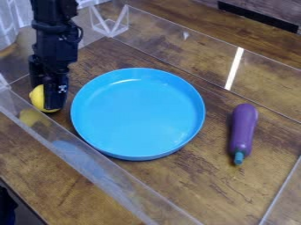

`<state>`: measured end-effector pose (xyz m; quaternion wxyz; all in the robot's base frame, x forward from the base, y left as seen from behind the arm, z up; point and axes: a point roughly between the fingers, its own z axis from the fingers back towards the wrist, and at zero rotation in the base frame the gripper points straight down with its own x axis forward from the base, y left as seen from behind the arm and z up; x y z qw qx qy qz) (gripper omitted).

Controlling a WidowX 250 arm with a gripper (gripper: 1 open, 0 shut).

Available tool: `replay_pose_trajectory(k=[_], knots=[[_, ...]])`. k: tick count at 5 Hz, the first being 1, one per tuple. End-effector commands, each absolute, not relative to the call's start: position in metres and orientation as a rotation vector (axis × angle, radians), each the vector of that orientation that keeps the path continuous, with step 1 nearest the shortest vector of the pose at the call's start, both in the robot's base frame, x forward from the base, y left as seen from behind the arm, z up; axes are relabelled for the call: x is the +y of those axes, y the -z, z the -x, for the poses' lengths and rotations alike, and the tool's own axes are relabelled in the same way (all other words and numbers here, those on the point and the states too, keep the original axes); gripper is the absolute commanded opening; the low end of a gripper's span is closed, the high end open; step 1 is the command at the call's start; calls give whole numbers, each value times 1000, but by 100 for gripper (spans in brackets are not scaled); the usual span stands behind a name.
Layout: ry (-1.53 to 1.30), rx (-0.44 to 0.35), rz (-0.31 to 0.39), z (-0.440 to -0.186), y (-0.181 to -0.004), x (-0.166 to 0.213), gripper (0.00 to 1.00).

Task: Put the lemon on the blue tray

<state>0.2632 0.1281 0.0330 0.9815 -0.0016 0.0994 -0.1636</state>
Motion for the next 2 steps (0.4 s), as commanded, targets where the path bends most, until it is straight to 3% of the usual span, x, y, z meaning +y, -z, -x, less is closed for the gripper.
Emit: replay_pose_trajectory(k=[1, 2], knots=[[350, 175, -24, -273, -41, 127, 0], [356, 177, -26, -274, -41, 126, 0]])
